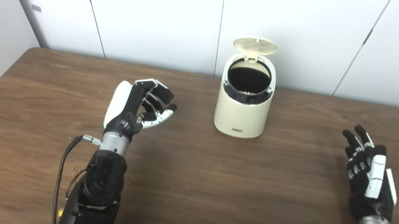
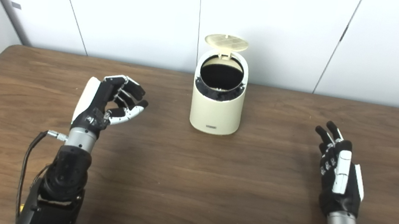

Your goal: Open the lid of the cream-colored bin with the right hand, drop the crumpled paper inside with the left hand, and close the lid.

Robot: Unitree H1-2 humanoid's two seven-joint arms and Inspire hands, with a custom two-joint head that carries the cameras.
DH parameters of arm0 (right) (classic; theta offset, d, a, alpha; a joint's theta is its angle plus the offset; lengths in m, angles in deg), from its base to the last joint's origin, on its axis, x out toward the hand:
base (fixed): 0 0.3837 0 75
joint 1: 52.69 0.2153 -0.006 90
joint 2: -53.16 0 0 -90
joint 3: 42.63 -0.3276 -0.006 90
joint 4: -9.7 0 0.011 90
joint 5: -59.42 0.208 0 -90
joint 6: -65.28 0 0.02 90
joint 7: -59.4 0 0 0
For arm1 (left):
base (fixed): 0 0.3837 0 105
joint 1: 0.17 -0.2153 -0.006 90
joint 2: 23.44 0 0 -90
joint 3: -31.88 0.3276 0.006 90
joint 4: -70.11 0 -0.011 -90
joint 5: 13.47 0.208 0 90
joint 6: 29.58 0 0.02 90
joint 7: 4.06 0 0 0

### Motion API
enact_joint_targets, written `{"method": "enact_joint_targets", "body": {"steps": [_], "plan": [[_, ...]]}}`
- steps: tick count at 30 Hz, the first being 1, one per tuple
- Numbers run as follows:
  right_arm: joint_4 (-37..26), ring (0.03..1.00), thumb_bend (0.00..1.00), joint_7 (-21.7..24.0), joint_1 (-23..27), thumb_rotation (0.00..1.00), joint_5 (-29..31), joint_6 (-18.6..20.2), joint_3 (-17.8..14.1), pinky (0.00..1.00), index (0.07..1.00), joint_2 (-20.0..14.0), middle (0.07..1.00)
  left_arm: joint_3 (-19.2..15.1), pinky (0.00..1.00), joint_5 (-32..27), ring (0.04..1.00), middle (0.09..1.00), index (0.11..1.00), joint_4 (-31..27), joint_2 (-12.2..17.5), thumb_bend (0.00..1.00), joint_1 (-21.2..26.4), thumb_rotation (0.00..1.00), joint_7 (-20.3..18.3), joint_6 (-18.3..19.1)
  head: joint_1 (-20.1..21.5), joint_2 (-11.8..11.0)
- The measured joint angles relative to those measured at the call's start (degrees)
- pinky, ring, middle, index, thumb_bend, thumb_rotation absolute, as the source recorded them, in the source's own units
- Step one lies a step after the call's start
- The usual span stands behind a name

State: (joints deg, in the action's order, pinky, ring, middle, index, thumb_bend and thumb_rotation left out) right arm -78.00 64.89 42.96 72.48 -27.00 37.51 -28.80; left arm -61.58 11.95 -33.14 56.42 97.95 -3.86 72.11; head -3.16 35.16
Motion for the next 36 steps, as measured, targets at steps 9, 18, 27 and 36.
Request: {"method": "enact_joint_targets", "body": {"steps": [9, 18, 27, 36], "plan": [[-0.3, 0.957, 0.48, 0.0, -0.2, 1.0, 0.0, 0.0, 0.0, 1.0, 0.907, 0.0, 0.87, -0.1, 0.9, -11.3, 0.968, 0.982, 0.986, 1.1, 1.6, 0.47, -4.1, 0.72, -2.3, -3.2, 0.3, 0.1], [-0.7, 0.958, 0.5, 0.0, -0.4, 1.0, -0.1, 0.1, 0.1, 1.0, 0.914, 0.1, 0.882, -0.7, 1.0, -23.1, 1.0, 1.0, 1.0, 1.5, 2.0, 0.55, -6.3, 0.88, -6.9, -1.2, 0.4, 0.4], [-1.0, 0.947, 0.51, -0.1, -0.6, 0.98, -1.0, 0.1, 0.3, 1.0, 0.913, 0.1, 0.882, -4.0, 1.0, -30.3, 1.0, 1.0, 1.0, 3.8, -2.1, 0.49, -8.0, 0.99, -5.2, -5.1, 1.9, 0.7], [-1.9, 0.99, 0.51, -0.1, -1.3, 0.97, -0.9, 0.0, 0.5, 1.0, 0.941, 0.2, 0.952, -5.7, 1.0, -31.5, 1.0, 1.0, 1.0, 8.8, -3.4, 0.52, -9.0, 1.0, -2.8, -12.7, 3.5, 0.9]]}}
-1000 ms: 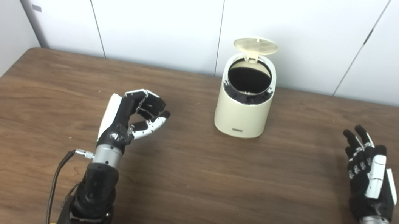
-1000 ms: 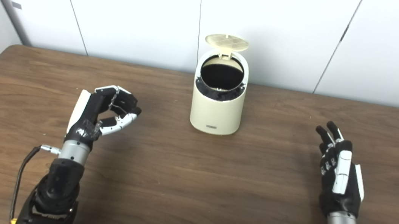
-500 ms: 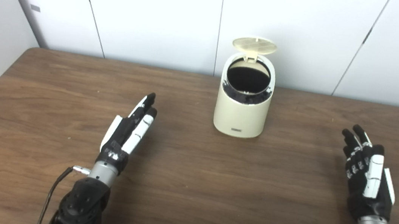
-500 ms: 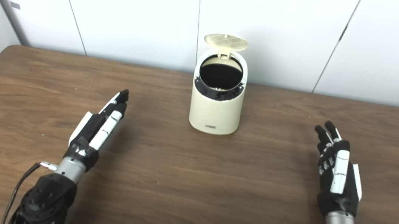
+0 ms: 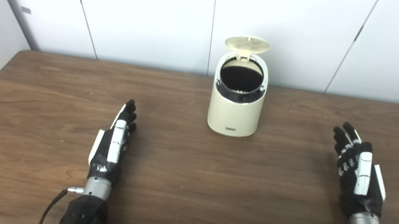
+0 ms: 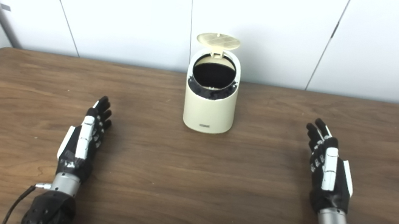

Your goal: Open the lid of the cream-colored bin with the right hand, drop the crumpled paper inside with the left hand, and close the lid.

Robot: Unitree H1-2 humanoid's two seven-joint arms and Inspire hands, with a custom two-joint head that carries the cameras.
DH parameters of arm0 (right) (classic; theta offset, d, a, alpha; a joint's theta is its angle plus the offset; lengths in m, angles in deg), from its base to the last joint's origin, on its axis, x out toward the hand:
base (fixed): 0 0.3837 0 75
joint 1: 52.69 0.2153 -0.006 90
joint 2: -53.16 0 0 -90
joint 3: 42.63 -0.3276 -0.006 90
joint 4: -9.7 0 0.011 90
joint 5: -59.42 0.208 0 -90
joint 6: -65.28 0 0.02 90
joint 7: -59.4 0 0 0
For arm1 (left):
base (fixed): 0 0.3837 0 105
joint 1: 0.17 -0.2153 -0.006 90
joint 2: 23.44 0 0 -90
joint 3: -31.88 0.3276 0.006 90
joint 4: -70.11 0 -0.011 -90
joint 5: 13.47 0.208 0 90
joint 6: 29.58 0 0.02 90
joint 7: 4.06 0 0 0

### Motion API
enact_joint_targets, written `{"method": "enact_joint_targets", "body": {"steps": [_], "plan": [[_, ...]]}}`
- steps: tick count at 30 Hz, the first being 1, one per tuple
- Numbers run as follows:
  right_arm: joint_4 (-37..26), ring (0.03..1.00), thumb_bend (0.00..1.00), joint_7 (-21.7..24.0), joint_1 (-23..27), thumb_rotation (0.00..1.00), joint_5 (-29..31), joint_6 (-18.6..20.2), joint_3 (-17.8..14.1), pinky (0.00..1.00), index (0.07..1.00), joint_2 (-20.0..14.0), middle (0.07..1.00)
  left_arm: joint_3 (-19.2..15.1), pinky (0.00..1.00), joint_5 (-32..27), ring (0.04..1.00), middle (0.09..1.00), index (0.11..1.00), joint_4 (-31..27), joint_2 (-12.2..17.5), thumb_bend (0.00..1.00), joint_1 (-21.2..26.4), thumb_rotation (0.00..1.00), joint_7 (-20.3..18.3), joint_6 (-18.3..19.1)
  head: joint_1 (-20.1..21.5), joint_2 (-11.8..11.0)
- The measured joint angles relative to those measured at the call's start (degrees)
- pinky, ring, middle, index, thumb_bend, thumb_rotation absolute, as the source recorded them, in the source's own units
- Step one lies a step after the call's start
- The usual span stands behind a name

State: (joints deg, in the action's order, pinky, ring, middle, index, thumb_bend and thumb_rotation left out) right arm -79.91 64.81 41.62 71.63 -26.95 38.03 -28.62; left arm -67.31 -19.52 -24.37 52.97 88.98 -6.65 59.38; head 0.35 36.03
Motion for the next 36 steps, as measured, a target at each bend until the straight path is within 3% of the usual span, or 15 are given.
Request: {"method": "enact_joint_targets", "body": {"steps": [5, 16, 29, 36], "plan": [[-0.5, 1.0, 0.51, 0.1, -0.5, 0.96, 0.1, 0.0, 0.2, 1.0, 0.959, 0.0, 0.998, -0.3, 1.0, -2.1, 1.0, 1.0, 1.0, 0.4, 0.0, 0.51, -0.4, 1.0, 0.0, -1.7, 1.3, 0.1], [-2.0, 0.996, 0.52, -0.4, -1.5, 0.96, -2.6, -0.1, 1.4, 1.0, 0.955, 0.3, 0.998, -0.3, 1.0, -3.9, 1.0, 1.0, 1.0, 0.5, 0.4, 0.51, -0.8, 1.0, -0.2, -2.5, 4.5, 0.4], [-2.4, 0.984, 0.56, -1.9, -0.6, 0.98, -6.4, 0.2, 2.6, 1.0, 0.943, 0.5, 0.973, 0.1, 1.0, -4.8, 1.0, 1.0, 1.0, 0.4, 1.6, 0.47, -1.6, 1.0, -0.5, -2.5, 6.9, -0.9], [-4.5, 0.978, 0.61, -2.0, 1.5, 0.99, -8.4, 2.2, 4.1, 1.0, 0.929, -0.4, 0.958, 0.2, 1.0, -5.0, 1.0, 1.0, 1.0, 0.3, 2.3, 0.46, -1.9, 1.0, -0.9, -2.5, 6.9, -1.8]]}}
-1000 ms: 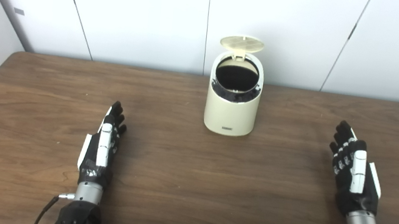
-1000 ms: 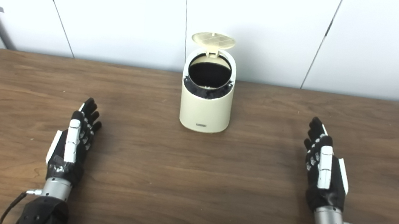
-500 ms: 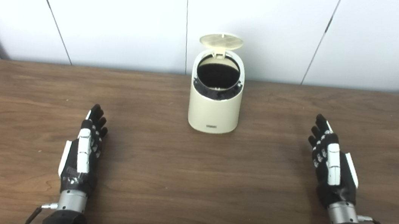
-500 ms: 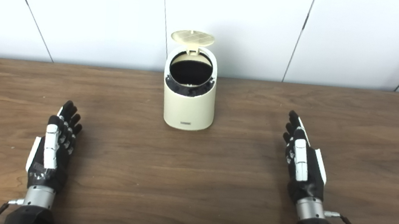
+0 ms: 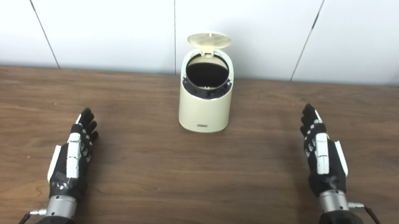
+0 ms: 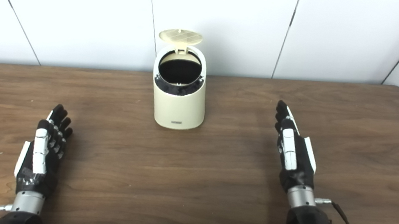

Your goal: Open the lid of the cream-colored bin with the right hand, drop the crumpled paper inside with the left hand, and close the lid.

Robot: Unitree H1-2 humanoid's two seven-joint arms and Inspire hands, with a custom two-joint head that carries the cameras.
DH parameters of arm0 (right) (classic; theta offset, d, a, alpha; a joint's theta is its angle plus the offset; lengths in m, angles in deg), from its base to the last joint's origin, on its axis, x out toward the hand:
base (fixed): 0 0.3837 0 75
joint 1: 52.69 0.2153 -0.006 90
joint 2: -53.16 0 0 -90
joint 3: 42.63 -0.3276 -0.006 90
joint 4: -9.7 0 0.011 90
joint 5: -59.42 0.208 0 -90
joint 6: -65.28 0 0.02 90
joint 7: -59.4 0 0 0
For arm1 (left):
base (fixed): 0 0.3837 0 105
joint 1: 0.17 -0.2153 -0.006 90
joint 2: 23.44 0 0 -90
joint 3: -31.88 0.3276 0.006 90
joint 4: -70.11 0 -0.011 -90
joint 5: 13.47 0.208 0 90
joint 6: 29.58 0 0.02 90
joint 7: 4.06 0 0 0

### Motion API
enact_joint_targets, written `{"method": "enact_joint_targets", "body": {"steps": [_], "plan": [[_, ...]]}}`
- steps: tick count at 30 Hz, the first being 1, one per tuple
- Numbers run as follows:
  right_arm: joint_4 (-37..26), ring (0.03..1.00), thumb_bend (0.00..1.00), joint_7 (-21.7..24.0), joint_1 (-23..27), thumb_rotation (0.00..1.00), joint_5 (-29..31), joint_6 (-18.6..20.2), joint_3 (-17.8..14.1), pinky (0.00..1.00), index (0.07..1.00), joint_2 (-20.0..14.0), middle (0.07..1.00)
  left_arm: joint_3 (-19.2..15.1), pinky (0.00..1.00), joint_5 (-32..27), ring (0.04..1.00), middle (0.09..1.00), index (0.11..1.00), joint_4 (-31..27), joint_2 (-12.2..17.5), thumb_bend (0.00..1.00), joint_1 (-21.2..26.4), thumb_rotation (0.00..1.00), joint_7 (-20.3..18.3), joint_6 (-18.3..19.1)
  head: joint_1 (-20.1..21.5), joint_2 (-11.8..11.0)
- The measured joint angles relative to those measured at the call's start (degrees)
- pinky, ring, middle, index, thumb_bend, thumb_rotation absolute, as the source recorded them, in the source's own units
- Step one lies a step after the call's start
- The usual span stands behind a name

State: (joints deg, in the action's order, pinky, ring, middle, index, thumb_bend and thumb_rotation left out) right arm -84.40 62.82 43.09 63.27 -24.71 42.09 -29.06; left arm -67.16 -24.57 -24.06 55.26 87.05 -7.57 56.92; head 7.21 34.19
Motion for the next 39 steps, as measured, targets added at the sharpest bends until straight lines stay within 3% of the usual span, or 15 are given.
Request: {"method": "enact_joint_targets", "body": {"steps": [7, 12, 16, 23, 34, 39], "plan": [[-2.5, 0.974, 0.59, -0.1, 2.5, 1.0, -3.6, 2.4, 1.4, 1.0, 0.913, -1.8, 0.947, 0.1, 1.0, 0.0, 1.0, 1.0, 1.0, 0.0, 0.1, 0.48, -0.1, 1.0, 0.0, 0.0, -0.2, -1.2], [-2.5, 0.975, 0.64, -0.2, 3.9, 1.0, -6.1, 2.8, 2.3, 1.0, 0.897, -1.9, 0.943, 0.2, 1.0, 0.0, 1.0, 1.0, 1.0, 0.0, 0.1, 0.47, -0.2, 1.0, -0.1, -0.1, -0.5, -2.7], [-2.6, 0.974, 0.61, 0.0, 6.2, 1.0, -7.3, 3.2, 3.3, 1.0, 0.888, -2.0, 0.94, 0.4, 1.0, 0.0, 1.0, 1.0, 1.0, 0.0, 0.2, 0.48, -0.4, 1.0, -0.4, -1.8, -0.7, -3.4], [-3.7, 0.957, 0.6, 0.1, 10.8, 1.0, -11.7, 4.2, 5.4, 0.94, 0.897, -2.0, 0.934, 0.6, 1.0, 0.0, 1.0, 1.0, 1.0, 0.1, 0.3, 0.48, -0.4, 1.0, -0.8, -2.0, -1.3, -4.7], [-3.6, 0.911, 0.53, 1.0, 17.7, 1.0, -21.2, 7.6, 9.8, 0.85, 0.9, -3.6, 0.924, 0.6, 1.0, 0.1, 1.0, 1.0, 1.0, 0.0, 0.2, 0.47, -0.5, 1.0, -0.9, -2.0, -1.0, -5.4], [-3.2, 0.911, 0.56, 1.3, 20.0, 1.0, -23.5, 9.0, 11.1, 0.86, 0.908, -4.0, 0.927, 0.6, 1.0, 0.1, 1.0, 1.0, 1.0, 0.0, 0.1, 0.45, -0.5, 1.0, -0.6, -2.0, -1.1, -5.5]]}}
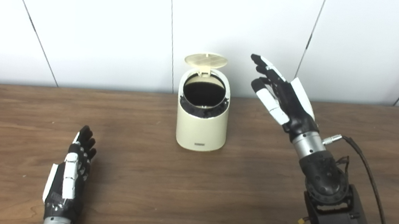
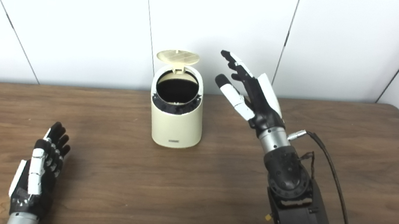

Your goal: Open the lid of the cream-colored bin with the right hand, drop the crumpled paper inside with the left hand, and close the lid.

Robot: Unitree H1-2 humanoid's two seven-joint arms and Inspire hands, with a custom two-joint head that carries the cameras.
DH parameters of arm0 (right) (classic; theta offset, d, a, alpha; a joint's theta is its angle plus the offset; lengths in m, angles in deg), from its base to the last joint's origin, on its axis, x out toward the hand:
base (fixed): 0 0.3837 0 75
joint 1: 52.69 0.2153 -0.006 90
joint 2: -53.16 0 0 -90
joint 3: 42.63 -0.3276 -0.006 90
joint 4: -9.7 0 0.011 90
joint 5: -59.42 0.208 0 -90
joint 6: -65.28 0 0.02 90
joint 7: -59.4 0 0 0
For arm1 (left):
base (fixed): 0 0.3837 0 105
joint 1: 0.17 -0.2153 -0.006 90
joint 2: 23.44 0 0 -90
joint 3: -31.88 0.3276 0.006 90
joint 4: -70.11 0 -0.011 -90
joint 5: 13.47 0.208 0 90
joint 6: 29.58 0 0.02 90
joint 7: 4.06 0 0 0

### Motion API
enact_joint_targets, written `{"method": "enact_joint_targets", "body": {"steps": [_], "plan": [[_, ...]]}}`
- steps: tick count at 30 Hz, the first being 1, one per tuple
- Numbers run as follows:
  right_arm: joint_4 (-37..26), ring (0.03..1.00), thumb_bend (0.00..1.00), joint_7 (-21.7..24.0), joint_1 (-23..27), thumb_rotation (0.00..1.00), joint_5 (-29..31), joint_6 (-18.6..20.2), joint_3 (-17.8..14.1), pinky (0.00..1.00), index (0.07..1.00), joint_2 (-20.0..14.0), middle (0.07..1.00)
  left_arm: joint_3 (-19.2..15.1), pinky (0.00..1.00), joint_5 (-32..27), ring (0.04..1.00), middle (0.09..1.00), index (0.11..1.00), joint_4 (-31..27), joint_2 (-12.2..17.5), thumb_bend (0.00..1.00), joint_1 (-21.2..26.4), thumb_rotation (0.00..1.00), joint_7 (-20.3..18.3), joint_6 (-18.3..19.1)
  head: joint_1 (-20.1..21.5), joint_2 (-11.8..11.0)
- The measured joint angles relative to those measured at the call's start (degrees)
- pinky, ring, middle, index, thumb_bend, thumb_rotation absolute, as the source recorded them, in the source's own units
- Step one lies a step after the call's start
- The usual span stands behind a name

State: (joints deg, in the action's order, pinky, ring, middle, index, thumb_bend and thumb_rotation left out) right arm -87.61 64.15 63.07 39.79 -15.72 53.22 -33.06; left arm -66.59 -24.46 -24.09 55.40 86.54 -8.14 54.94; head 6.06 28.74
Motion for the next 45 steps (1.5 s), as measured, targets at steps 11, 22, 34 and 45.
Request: {"method": "enact_joint_targets", "body": {"steps": [11, 22, 34, 45], "plan": [[4.7, 0.913, 0.56, 0.9, 4.7, 1.0, -2.3, -0.2, 2.1, 0.86, 0.904, -0.6, 0.924, 0.4, 1.0, 0.1, 1.0, 1.0, 1.0, 0.1, -0.1, 0.44, 0.0, 1.0, 0.6, 0.0, -0.5, -0.4], [9.9, 0.902, 0.54, 3.5, 10.1, 1.0, -3.0, -0.2, 3.7, 0.84, 0.912, -2.3, 0.923, 0.6, 1.0, 1.4, 1.0, 1.0, 1.0, 0.2, -0.2, 0.43, 0.1, 1.0, 0.7, 0.0, -1.1, -0.6], [13.7, 0.9, 0.55, 4.9, 15.0, 1.0, -7.6, -0.5, 7.6, 0.83, 0.882, -3.6, 0.904, 0.7, 1.0, 1.5, 1.0, 1.0, 1.0, 0.3, -0.4, 0.42, 0.3, 1.0, 0.9, -0.1, -1.1, -0.6], [13.0, 0.95, 0.6, 9.1, 16.0, 1.0, -11.2, -0.3, 10.8, 0.89, 0.882, -5.5, 0.914, 0.7, 1.0, 2.1, 1.0, 1.0, 1.0, 0.3, -0.7, 0.42, 0.4, 1.0, 1.4, 0.0, -1.2, -0.4]]}}
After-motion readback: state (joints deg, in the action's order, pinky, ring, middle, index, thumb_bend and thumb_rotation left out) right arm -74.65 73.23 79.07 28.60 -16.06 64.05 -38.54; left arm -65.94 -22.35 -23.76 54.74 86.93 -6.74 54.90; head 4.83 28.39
